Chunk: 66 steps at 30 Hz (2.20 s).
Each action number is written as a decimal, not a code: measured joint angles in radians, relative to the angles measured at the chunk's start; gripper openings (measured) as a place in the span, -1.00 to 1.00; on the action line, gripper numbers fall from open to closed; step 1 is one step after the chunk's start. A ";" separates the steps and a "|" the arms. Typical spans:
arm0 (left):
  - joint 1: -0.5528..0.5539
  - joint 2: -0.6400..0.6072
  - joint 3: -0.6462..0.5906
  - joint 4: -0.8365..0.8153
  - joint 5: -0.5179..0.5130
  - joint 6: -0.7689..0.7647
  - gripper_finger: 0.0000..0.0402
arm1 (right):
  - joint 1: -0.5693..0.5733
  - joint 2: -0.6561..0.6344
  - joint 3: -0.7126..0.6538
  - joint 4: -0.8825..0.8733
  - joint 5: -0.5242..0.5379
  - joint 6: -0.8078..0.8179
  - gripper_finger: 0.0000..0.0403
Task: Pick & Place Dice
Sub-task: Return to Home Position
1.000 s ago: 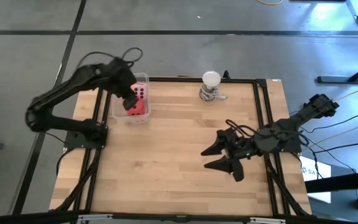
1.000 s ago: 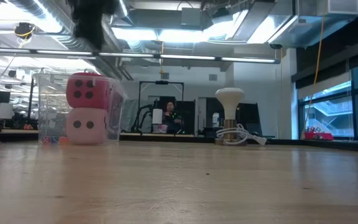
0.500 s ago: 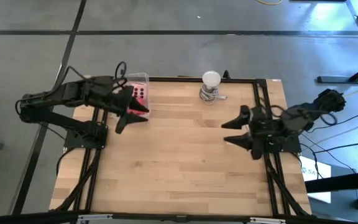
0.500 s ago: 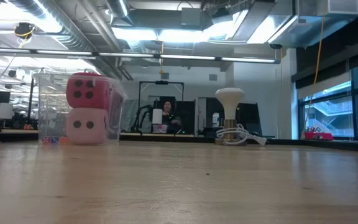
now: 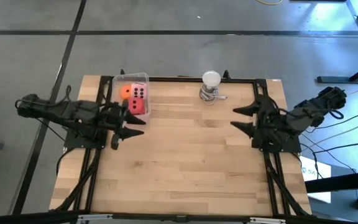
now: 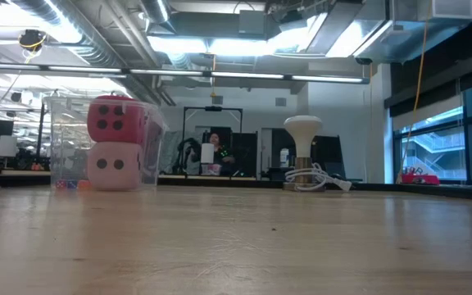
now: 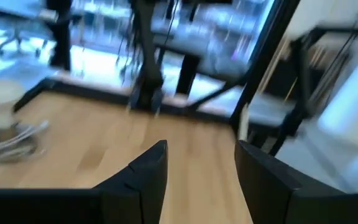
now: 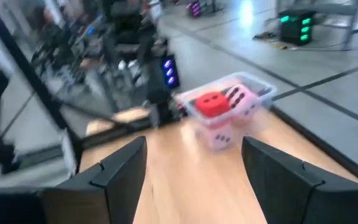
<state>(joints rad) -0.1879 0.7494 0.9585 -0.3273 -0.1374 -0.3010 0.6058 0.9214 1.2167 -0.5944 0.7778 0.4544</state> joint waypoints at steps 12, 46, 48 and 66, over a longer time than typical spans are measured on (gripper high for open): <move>-0.025 -0.051 -0.177 0.253 -0.056 -0.009 -0.13 | -0.129 -0.071 0.000 -0.124 -0.135 -0.023 0.29; 0.075 -0.120 -0.267 0.264 -0.183 0.007 -0.13 | -0.598 -0.137 -0.267 0.215 -0.420 -0.271 0.30; 0.075 -0.118 -0.267 0.264 -0.184 0.007 -0.13 | -0.598 -0.138 -0.267 0.216 -0.423 -0.268 0.30; 0.075 -0.066 -0.265 0.267 -0.606 0.022 -0.13 | -0.598 -0.138 -0.267 0.216 -0.429 -0.244 0.30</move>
<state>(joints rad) -0.1131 0.6835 0.6933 -0.0605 -0.7429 -0.2793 0.0074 0.7837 0.9501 -0.3786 0.3488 0.2109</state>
